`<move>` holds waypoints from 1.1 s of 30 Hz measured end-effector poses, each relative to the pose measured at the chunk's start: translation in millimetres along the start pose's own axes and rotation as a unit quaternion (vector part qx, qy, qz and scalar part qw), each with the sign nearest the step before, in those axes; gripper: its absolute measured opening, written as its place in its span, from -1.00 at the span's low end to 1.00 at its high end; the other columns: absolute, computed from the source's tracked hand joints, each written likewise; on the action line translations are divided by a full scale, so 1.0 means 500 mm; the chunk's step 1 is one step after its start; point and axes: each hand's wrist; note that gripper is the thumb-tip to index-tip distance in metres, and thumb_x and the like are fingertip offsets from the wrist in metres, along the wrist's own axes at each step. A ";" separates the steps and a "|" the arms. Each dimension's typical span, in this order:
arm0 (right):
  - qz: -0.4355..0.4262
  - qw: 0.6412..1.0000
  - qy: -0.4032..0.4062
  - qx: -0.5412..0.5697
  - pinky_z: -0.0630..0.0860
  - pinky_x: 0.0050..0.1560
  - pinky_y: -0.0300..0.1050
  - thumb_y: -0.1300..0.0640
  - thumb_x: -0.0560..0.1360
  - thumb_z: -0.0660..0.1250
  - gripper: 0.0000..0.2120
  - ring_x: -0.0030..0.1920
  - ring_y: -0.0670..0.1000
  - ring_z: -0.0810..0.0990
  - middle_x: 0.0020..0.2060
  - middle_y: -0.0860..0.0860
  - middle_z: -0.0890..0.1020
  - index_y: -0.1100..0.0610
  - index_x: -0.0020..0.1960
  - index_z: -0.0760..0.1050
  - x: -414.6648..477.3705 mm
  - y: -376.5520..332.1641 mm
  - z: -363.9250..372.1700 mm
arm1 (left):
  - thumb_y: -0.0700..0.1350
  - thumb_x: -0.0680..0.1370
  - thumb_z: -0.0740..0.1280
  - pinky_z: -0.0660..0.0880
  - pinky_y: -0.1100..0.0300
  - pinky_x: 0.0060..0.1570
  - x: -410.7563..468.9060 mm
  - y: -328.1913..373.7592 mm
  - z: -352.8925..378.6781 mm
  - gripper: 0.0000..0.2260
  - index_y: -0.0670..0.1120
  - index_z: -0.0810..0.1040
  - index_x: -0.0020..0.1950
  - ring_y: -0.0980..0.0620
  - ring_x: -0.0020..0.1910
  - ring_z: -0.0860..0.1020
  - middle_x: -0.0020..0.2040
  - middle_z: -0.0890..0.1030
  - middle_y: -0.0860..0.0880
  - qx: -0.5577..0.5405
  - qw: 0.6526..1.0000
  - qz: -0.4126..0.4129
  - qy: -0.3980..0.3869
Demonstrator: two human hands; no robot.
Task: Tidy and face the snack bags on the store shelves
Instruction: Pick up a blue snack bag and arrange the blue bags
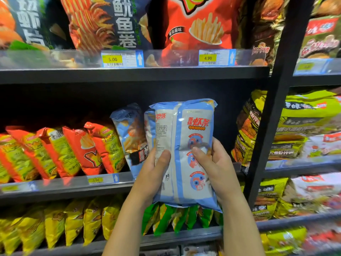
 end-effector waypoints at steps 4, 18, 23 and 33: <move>0.036 0.999 -0.011 -0.002 0.64 0.18 0.29 -0.15 0.48 0.45 -0.48 0.10 0.14 0.75 0.15 0.04 0.74 0.00 0.37 0.47 -0.032 0.004 0.017 | 0.15 0.58 0.36 0.50 -0.24 0.39 -0.034 0.002 -0.010 -0.56 0.12 0.51 0.46 -0.05 0.34 0.64 0.35 0.67 0.05 -0.036 0.999 -0.025 0.002; 0.112 0.988 0.073 0.074 0.56 0.32 0.30 -0.17 0.49 0.41 -0.48 0.21 0.14 0.71 0.19 0.07 0.73 0.03 0.37 0.54 -0.126 0.076 0.082 | 0.48 0.48 0.31 0.59 -0.05 0.28 -0.141 0.031 -0.063 -0.44 0.21 0.56 0.37 0.16 0.24 0.66 0.21 0.70 0.23 0.011 0.996 -0.091 -0.019; 0.245 0.917 0.051 0.311 0.49 0.39 0.28 -0.33 0.55 0.36 -0.35 0.36 0.22 0.60 0.38 0.19 0.60 0.10 0.44 0.56 -0.156 0.119 0.093 | 0.42 0.45 0.20 0.57 -0.19 0.27 -0.169 0.060 -0.120 -0.25 -0.01 0.45 0.51 -0.06 0.24 0.69 0.29 0.70 -0.01 -0.180 0.969 -0.162 0.051; 0.197 0.954 0.053 0.218 0.43 0.45 0.34 -0.23 0.57 0.37 -0.42 0.35 0.22 0.61 0.32 0.17 0.65 0.07 0.46 0.52 -0.174 0.116 0.153 | 0.40 0.45 0.24 0.58 -0.05 0.21 -0.205 0.083 -0.169 -0.33 0.04 0.51 0.44 0.01 0.24 0.69 0.24 0.73 0.05 -0.128 0.981 -0.146 -0.004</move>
Point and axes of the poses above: each hand's wrist, its own x-axis towards the middle knuckle, its own z-axis out of the palm, y = z × x
